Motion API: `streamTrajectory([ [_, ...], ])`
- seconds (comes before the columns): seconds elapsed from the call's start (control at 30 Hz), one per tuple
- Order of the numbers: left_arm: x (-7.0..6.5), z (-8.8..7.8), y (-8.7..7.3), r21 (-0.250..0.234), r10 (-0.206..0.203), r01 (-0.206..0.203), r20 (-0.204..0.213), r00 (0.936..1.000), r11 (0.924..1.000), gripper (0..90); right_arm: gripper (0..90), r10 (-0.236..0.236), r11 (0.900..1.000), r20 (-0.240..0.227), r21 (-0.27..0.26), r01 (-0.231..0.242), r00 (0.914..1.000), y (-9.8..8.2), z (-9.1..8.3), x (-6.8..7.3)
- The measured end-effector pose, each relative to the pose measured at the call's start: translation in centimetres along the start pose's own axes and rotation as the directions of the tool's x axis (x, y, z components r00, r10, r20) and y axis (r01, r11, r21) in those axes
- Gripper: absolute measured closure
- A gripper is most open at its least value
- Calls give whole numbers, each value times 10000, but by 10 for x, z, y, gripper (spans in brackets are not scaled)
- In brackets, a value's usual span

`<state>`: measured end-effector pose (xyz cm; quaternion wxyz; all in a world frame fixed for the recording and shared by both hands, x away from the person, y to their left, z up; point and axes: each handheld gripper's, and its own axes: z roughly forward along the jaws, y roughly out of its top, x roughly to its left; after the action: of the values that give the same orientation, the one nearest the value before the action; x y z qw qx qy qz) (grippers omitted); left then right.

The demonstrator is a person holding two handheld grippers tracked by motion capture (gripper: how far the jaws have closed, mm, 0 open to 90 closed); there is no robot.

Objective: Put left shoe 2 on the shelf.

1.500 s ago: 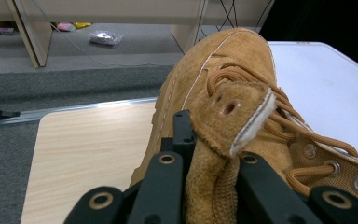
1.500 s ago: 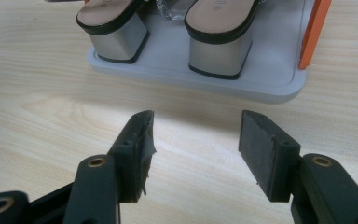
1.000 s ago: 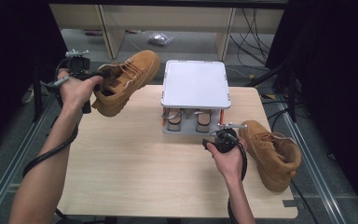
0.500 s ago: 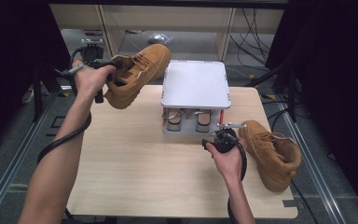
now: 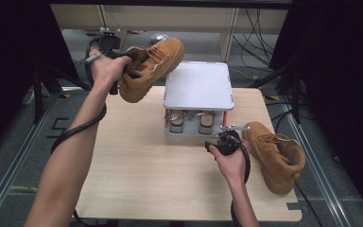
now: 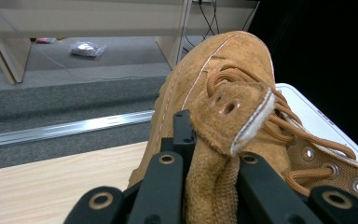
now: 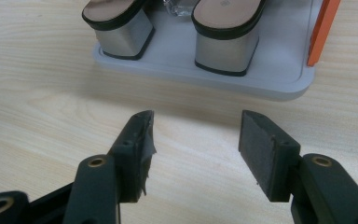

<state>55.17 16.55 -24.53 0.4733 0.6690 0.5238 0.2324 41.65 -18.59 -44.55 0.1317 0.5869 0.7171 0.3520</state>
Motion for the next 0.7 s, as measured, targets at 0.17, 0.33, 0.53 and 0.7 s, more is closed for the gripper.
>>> streamTrajectory([
  [0.17, -12, 8, 3, 77, 28, -30, 240, 9997, 10000, 850, 459, 193, 9998, -50, 82, -193, 9998, 0, 0, 1],
  [0.33, -24, 15, 5, 213, 85, -94, 439, 9990, 9997, 850, 459, 190, 9998, -132, 68, -189, 9997, -1, 2, 1],
  [0.53, -34, 25, 6, 348, -69, 46, 662, 9978, 9994, 850, 459, 580, 9982, 5, 159, -580, 9983, -2, 2, 2],
  [0.7, -43, 32, 8, 463, -125, 90, 775, 9969, 9989, 849, 459, 174, 9998, -82, -18, -174, 9998, -3, 3, -1],
])
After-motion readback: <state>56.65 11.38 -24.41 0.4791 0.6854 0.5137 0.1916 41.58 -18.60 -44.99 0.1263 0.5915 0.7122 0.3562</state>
